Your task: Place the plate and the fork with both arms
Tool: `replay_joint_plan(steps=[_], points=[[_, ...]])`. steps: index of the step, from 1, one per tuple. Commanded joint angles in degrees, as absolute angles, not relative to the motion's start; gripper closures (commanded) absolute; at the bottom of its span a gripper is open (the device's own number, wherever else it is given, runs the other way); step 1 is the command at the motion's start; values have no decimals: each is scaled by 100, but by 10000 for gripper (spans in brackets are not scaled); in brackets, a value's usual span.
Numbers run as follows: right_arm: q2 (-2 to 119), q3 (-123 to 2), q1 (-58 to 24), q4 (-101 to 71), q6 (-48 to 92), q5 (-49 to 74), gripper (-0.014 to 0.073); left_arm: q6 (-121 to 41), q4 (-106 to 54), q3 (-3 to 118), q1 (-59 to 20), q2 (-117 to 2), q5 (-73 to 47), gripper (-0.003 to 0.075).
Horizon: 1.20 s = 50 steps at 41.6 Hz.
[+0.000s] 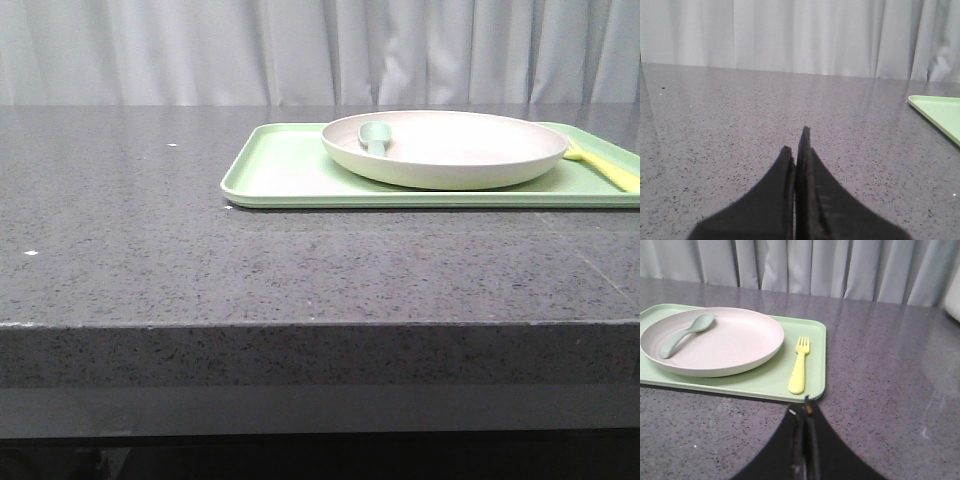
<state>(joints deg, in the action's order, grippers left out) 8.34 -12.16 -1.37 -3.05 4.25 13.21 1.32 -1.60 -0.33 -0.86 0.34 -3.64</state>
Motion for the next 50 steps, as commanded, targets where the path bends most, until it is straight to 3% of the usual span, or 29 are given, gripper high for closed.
replay_joint_plan(steps=[1,10,50], points=[[458,-737,-16,-272,482,264,713,142,-210,-50,-83,147,113,738],[-151,152,199,-322,482,-357,713,142,-210,-50,-83,147,113,738],[-167,135,217,-322,482,-302,713,142,-210,-50,-83,147,113,738]])
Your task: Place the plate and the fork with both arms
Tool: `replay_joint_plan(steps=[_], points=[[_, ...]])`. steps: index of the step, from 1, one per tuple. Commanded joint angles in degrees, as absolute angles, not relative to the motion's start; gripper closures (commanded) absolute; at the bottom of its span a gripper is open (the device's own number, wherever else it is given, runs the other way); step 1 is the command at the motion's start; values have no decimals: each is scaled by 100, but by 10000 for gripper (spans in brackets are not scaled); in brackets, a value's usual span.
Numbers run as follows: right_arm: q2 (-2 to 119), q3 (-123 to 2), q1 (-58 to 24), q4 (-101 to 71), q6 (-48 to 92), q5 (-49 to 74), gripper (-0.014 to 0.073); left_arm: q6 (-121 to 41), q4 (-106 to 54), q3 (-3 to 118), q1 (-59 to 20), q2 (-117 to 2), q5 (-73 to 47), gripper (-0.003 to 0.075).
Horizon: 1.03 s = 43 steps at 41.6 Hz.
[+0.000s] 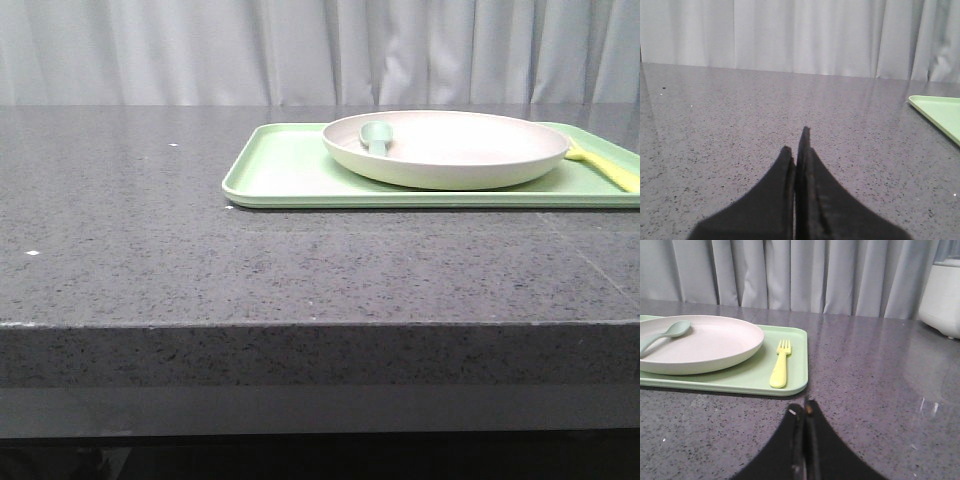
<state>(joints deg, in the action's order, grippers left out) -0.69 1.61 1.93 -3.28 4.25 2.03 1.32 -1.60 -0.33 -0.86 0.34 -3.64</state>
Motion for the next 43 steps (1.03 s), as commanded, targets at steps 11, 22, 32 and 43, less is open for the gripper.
replay_joint_plan(steps=[11,22,32,43], points=[[-167,135,217,-397,428,-307,713,142,-210,-50,-83,147,113,738],[-167,135,217,-397,430,-314,713,142,-210,-50,-83,147,113,738],[-167,135,217,-397,430,-314,713,142,-210,-50,-83,147,113,738],[-167,135,217,-397,430,-314,713,142,-210,-50,-83,147,113,738]])
